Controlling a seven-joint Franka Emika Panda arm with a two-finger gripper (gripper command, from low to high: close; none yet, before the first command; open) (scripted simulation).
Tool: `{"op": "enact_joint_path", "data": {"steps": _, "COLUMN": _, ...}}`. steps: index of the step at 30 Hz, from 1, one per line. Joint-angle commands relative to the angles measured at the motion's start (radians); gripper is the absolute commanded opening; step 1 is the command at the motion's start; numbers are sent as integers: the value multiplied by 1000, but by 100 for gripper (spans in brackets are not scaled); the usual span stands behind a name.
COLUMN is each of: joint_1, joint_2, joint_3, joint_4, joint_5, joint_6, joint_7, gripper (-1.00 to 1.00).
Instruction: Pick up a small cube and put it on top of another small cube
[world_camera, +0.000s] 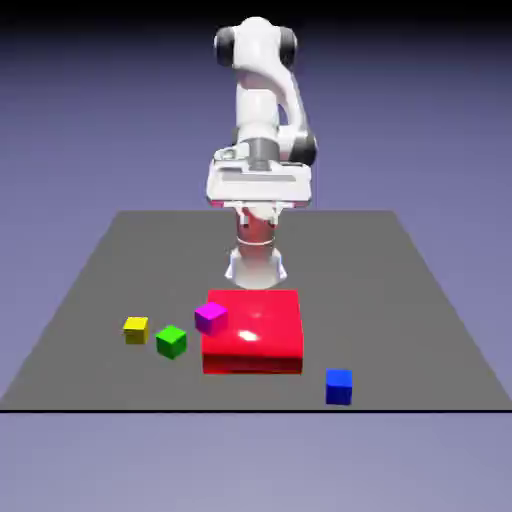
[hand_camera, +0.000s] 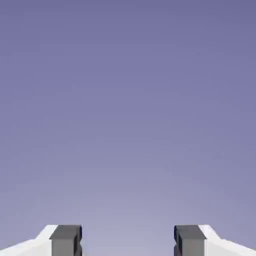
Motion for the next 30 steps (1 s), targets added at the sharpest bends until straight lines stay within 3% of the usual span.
{"op": "enact_joint_path", "data": {"steps": 1, "joint_1": 1, "joint_2": 36, "joint_3": 10, "joint_4": 17, "joint_5": -22, "joint_6": -8, "joint_7": 37, "gripper": 0}}
{"op": "enact_joint_path", "data": {"steps": 24, "joint_1": 21, "joint_2": 870, "joint_3": 244, "joint_4": 416, "joint_5": -535, "joint_6": -181, "joint_7": 897, "gripper": 0}}
{"op": "enact_joint_path", "data": {"steps": 30, "joint_1": 105, "joint_2": 1024, "joint_3": 138, "joint_4": 490, "joint_5": -653, "joint_6": -100, "joint_7": 1006, "gripper": 0}}
